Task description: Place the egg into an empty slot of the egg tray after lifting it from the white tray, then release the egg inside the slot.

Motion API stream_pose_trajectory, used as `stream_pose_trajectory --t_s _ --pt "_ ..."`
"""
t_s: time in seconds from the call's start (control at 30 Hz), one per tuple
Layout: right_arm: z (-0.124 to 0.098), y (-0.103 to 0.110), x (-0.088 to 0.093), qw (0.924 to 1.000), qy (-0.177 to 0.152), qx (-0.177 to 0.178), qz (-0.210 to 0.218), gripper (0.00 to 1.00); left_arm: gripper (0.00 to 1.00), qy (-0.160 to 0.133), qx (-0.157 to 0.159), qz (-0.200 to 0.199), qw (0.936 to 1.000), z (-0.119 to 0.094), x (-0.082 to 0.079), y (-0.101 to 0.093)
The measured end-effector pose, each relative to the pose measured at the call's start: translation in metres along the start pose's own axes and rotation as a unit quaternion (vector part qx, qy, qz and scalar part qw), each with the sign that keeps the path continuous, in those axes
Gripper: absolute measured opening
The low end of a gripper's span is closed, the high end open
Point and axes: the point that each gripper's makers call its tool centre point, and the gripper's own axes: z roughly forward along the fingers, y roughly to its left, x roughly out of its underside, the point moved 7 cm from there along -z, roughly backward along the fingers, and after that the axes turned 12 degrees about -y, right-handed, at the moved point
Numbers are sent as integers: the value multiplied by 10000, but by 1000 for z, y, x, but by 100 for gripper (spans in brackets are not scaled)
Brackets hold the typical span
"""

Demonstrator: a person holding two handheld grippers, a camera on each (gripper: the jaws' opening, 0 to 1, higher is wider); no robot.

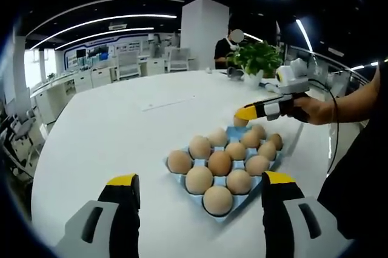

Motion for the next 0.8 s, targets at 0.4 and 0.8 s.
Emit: stream_pose_trajectory --t_s 0.4,0.8 --pt "13 8 11 9996 209 -195 -56 25 82 -3 -32 -29 10000 -2 1 1" --pt "15 10 16 9991 337 -238 -122 25 81 -4 23 -20 10000 -1 0 -1"
